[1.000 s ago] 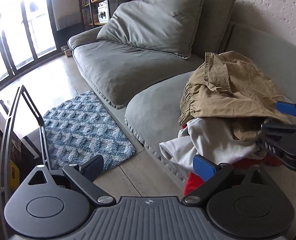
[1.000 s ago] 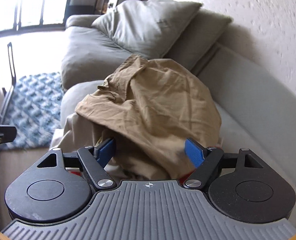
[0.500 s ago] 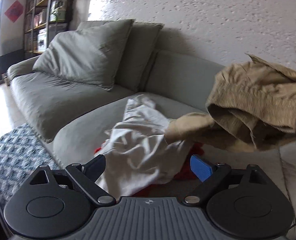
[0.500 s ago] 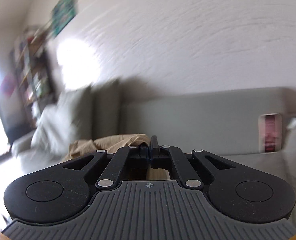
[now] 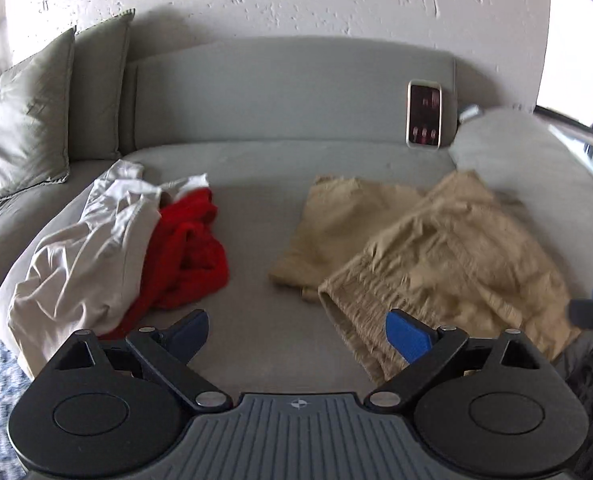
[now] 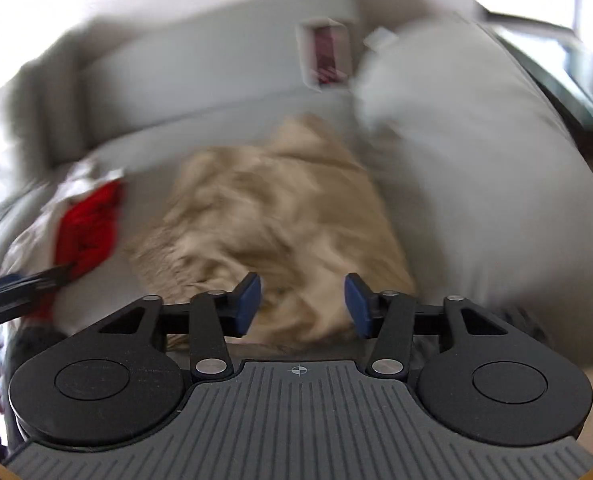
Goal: Fold clothes
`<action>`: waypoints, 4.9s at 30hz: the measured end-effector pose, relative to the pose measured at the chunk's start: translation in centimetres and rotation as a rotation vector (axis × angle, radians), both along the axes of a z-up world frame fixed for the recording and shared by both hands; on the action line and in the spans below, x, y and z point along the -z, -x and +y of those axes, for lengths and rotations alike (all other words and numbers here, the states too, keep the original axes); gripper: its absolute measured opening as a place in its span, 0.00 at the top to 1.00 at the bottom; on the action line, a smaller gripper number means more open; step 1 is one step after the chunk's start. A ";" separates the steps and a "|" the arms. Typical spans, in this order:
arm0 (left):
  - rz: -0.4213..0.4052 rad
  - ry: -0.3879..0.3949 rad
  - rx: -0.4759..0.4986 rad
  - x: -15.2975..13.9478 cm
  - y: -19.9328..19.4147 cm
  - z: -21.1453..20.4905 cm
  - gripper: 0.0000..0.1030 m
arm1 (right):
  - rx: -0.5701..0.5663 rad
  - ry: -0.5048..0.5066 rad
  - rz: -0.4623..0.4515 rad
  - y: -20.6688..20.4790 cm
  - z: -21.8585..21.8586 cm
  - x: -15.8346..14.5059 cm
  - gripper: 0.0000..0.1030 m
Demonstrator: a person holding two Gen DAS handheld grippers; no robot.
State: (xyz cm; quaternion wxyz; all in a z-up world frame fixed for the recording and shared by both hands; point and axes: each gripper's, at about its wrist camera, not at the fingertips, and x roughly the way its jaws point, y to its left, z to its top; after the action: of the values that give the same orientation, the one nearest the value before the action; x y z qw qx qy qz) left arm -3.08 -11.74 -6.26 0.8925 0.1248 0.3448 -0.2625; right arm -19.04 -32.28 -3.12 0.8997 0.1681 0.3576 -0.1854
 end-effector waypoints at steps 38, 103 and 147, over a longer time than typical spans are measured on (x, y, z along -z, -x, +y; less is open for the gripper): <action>-0.444 -0.445 0.803 6.0 9.0 -7.8 0.62 | 0.171 -0.245 -0.223 1.9 -5.9 5.6 0.39; 0.066 0.211 0.328 -0.5 -1.5 -6.6 0.89 | 0.021 -0.344 -0.226 0.8 -5.4 5.8 0.37; 0.521 0.485 -0.225 2.7 -7.9 2.2 0.79 | 0.175 -0.201 -0.106 -1.6 -11.2 -3.2 0.44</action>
State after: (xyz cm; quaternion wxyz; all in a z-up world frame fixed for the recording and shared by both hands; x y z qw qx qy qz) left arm 4.77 -9.50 -9.00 0.8018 -0.1998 0.4995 -0.2600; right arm -17.41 -43.49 0.10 0.8763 0.2976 0.3103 -0.2172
